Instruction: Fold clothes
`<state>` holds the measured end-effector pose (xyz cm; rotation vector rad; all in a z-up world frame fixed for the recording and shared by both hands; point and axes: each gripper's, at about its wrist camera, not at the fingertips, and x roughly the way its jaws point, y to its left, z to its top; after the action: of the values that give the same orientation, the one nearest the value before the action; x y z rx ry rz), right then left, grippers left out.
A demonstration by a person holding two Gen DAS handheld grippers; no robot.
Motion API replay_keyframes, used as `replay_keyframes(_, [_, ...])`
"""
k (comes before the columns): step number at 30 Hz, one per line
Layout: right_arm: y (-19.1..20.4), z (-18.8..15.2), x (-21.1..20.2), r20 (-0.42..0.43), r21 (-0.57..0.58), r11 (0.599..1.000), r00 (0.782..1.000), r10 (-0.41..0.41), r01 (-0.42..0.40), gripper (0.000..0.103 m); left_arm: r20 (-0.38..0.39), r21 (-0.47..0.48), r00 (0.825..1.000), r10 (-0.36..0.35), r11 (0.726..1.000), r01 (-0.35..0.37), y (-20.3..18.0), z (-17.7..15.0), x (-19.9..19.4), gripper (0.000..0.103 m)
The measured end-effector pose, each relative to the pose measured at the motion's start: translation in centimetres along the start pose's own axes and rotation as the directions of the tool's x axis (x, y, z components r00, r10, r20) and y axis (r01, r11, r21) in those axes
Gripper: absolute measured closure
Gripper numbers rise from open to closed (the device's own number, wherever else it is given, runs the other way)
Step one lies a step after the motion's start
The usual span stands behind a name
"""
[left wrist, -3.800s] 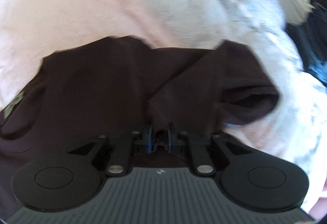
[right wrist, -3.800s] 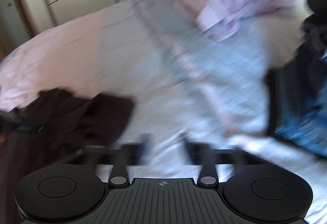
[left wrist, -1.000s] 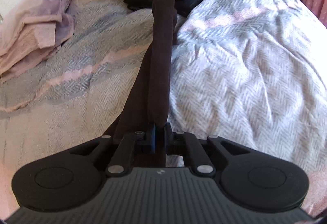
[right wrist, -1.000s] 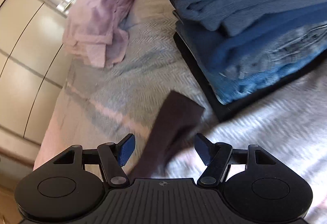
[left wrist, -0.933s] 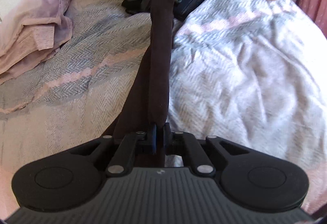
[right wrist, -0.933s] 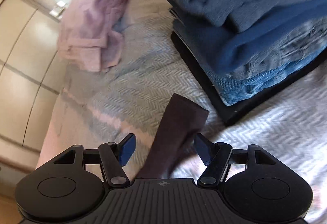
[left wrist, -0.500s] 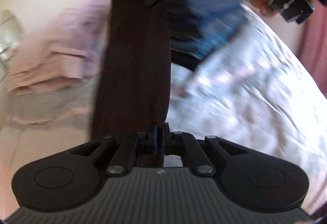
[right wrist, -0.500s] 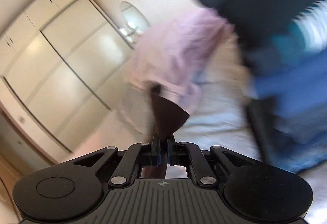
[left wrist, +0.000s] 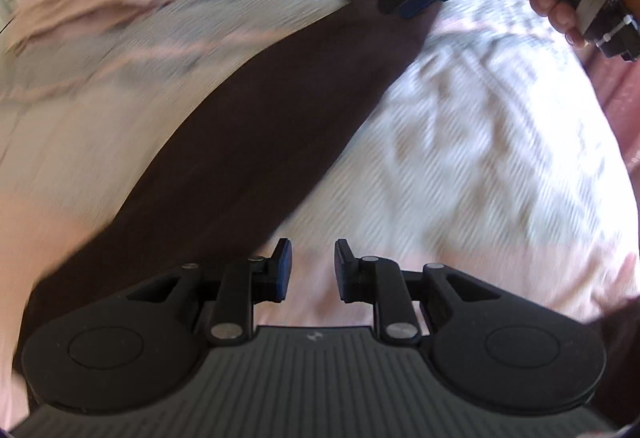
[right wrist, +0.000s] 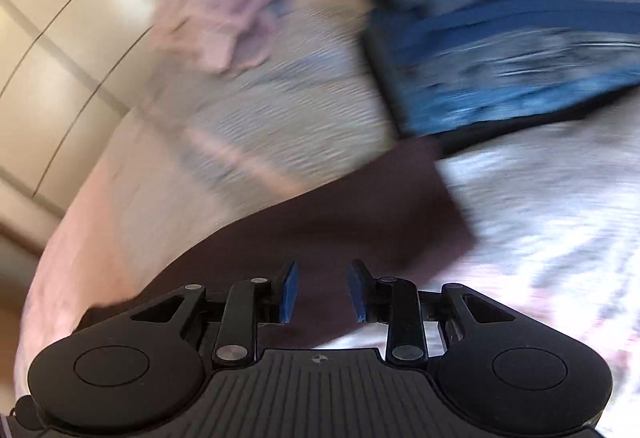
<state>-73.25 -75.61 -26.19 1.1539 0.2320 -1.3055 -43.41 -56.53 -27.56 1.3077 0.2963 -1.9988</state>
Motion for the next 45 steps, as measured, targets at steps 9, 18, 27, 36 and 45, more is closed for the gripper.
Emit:
replay_keyframes(9, [8.1, -2.1, 2.6, -0.125, -0.243, 0.966, 0.984, -0.125, 0.092, 0.064, -0.214, -0.308, 0.942, 0.257, 0.898, -0.315, 6.6, -14.0, -9.8, 0.073])
replay_keyframes(18, [28.1, -14.0, 3.2, -0.338, -0.469, 0.834, 0.931, 0.135, -0.291, 0.06, -0.491, -0.409, 0.787, 0.373, 0.699, -0.587, 11.1, -37.4, -22.6, 0.054])
replay_keyframes(27, [43.1, -34.1, 1.7, -0.455, -0.549, 0.743, 0.883, 0.12, -0.384, 0.055, -0.578, -0.392, 0.725, 0.375, 0.651, -0.65, 17.7, -58.2, -27.7, 0.047])
replay_keyframes(36, [53.8, -45.1, 2.7, -0.586, -0.565, 0.663, 0.804, 0.097, -0.491, 0.055, -0.451, -0.415, 0.736, 0.505, 0.611, -0.674, 20.6, -60.7, -35.1, 0.098])
replay_keyframes(45, [55.2, -47.2, 2.7, -0.591, -0.581, 0.676, 0.806, 0.033, -0.453, 0.052, -0.663, 0.113, 0.456, 0.593, 0.681, -0.723, 16.3, -66.5, -34.7, 0.091])
